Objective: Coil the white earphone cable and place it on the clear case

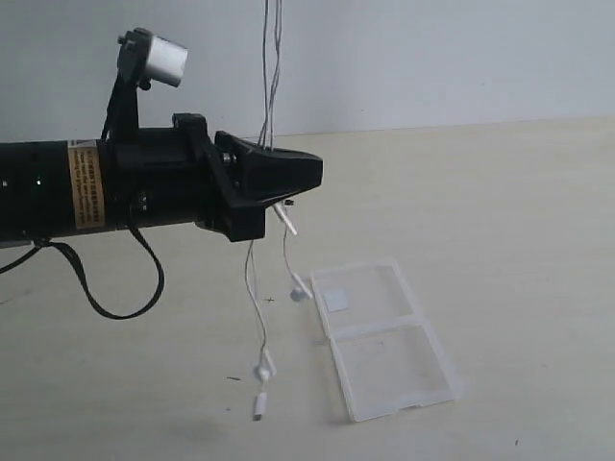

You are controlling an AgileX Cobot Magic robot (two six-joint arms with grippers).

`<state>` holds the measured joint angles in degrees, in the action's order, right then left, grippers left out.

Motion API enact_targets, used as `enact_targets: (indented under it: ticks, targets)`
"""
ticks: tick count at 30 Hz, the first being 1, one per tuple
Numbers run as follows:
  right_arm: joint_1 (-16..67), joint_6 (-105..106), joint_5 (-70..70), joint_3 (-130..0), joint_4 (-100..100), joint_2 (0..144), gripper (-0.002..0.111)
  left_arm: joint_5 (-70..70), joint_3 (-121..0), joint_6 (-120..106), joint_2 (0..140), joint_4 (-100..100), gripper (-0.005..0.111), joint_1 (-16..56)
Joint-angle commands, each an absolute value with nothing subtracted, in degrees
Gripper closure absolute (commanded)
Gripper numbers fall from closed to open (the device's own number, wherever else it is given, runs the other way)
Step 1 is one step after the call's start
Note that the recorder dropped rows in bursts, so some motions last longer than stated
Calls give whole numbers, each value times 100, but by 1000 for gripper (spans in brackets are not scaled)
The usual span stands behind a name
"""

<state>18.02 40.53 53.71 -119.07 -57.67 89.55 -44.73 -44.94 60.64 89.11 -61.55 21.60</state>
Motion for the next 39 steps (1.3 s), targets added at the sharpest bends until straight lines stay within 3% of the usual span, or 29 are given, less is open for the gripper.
enact_targets:
  ticks: [1,9,17,28,34,39]
  targets:
    - [1794,4114,5204,-11904,-5749,8935,108,-4380,-4528,6186,8861,-6279,107,2189]
    - [1794,3209,5418,-11904,-4393,8923,108,-4111,-4528,6186,8576,-6279,107,2179]
    - [1794,1135,6996,-11701,0,8326,108,-2629,-4540,6186,7549,-6435,107,2167]
    - [1794,2627,6392,-8531,-2288,8218,108,-2344,-4734,8223,6619,-8533,107,2167]
    - [1794,4657,6141,-7556,-4671,8531,108,-2323,-4746,8477,6464,-8533,107,2167]
    - [1794,4756,6201,-7346,-4849,8843,102,-1919,-4746,8635,6247,-8522,107,2167]
